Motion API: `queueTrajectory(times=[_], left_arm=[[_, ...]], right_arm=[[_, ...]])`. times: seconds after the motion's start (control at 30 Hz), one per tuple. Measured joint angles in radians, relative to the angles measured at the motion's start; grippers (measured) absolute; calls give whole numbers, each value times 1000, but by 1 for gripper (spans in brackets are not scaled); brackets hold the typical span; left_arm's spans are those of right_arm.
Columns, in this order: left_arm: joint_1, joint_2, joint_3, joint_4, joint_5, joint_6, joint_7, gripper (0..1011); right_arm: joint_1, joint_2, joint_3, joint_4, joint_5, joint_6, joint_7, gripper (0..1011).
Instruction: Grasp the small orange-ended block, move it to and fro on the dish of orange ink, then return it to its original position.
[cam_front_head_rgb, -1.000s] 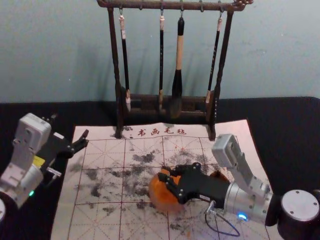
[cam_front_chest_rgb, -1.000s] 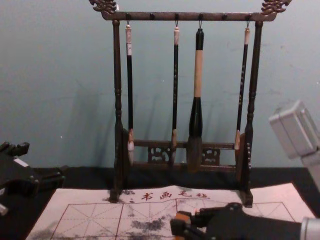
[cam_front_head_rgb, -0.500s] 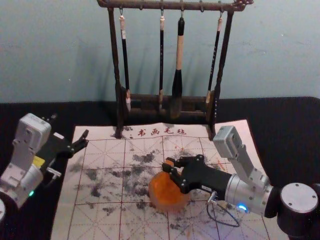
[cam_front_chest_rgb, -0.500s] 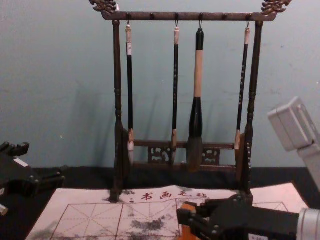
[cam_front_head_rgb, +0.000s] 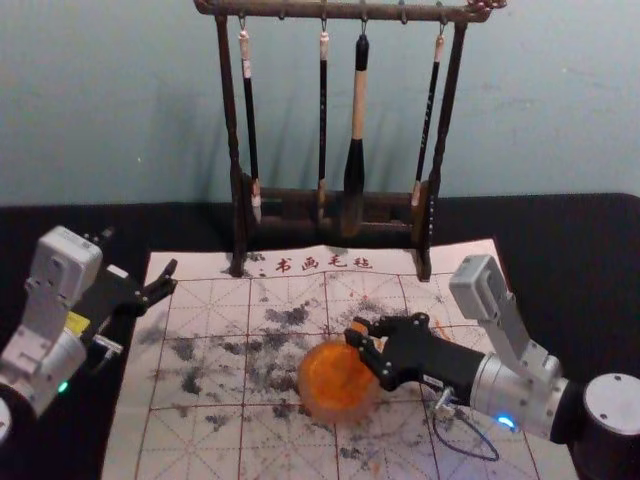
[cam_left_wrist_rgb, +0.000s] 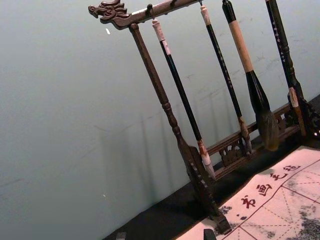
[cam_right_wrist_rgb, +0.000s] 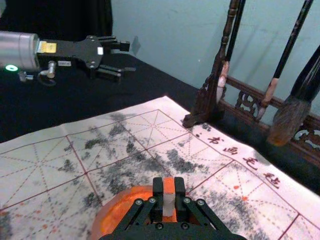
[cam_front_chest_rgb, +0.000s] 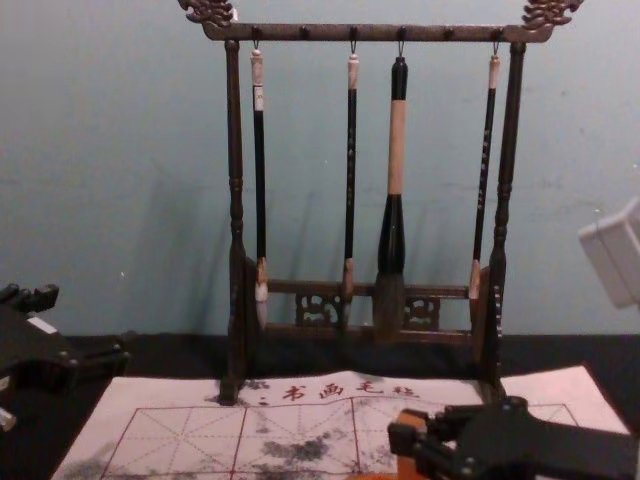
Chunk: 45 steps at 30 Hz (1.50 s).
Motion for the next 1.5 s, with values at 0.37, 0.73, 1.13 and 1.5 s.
queueTrajectory(times=[0.37, 0.73, 1.13, 1.5], left_arm=[[0, 0, 0, 0, 0, 0, 0, 1001], [0, 0, 0, 0, 0, 0, 0, 1001], [0, 0, 0, 0, 0, 0, 0, 1001], [0, 0, 0, 0, 0, 0, 0, 1001]], right_arm=[[-48, 26, -4, -58, 13, 9, 13, 80], [-55, 24, -25, -79, 20, 11, 28, 80], [-20, -2, -50, -42, 11, 7, 33, 80], [18, -34, -46, 16, 5, 3, 14, 80]])
